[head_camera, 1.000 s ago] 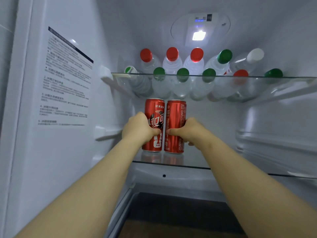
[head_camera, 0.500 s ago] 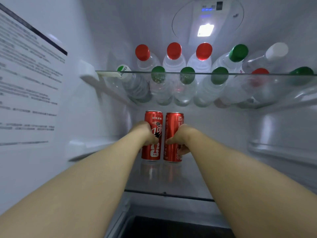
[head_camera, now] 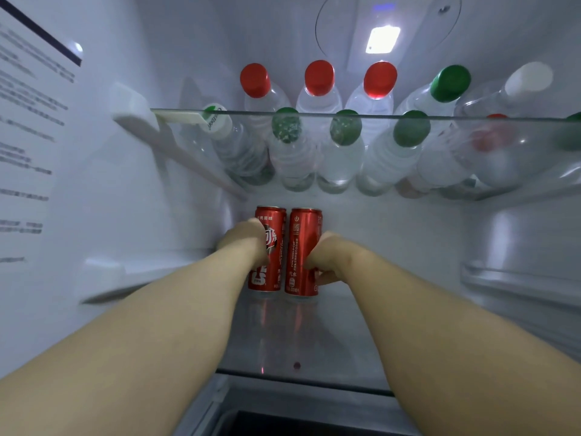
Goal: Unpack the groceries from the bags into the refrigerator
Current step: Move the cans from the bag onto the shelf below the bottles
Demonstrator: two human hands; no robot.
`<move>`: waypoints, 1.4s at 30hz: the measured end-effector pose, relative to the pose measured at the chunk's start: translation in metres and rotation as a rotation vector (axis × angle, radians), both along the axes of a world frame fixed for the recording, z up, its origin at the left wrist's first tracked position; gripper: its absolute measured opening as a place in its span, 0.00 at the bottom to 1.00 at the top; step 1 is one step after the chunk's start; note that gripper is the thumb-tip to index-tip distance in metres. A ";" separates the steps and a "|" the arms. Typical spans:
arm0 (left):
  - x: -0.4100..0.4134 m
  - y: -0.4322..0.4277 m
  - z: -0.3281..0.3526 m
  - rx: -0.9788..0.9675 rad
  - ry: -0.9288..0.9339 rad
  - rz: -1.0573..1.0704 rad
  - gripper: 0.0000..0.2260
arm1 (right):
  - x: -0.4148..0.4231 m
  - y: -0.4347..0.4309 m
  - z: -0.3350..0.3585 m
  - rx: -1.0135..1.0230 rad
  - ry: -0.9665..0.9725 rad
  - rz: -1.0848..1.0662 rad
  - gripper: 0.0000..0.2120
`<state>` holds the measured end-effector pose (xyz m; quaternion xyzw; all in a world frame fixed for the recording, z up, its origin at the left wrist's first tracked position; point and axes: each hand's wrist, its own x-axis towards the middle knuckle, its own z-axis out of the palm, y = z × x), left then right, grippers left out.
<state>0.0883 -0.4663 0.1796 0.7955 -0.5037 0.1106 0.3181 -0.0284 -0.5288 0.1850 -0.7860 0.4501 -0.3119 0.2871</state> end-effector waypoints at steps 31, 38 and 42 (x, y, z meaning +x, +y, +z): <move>-0.022 0.040 -0.009 0.033 -0.199 -0.049 0.06 | -0.029 0.054 -0.002 -0.260 0.305 -0.006 0.13; -0.062 0.105 -0.006 -0.116 -0.242 -0.099 0.04 | -0.073 0.124 -0.006 -0.532 0.236 -0.094 0.05; -0.087 0.150 -0.026 -0.274 -0.315 -0.109 0.07 | -0.099 0.164 -0.025 -0.623 0.149 -0.128 0.09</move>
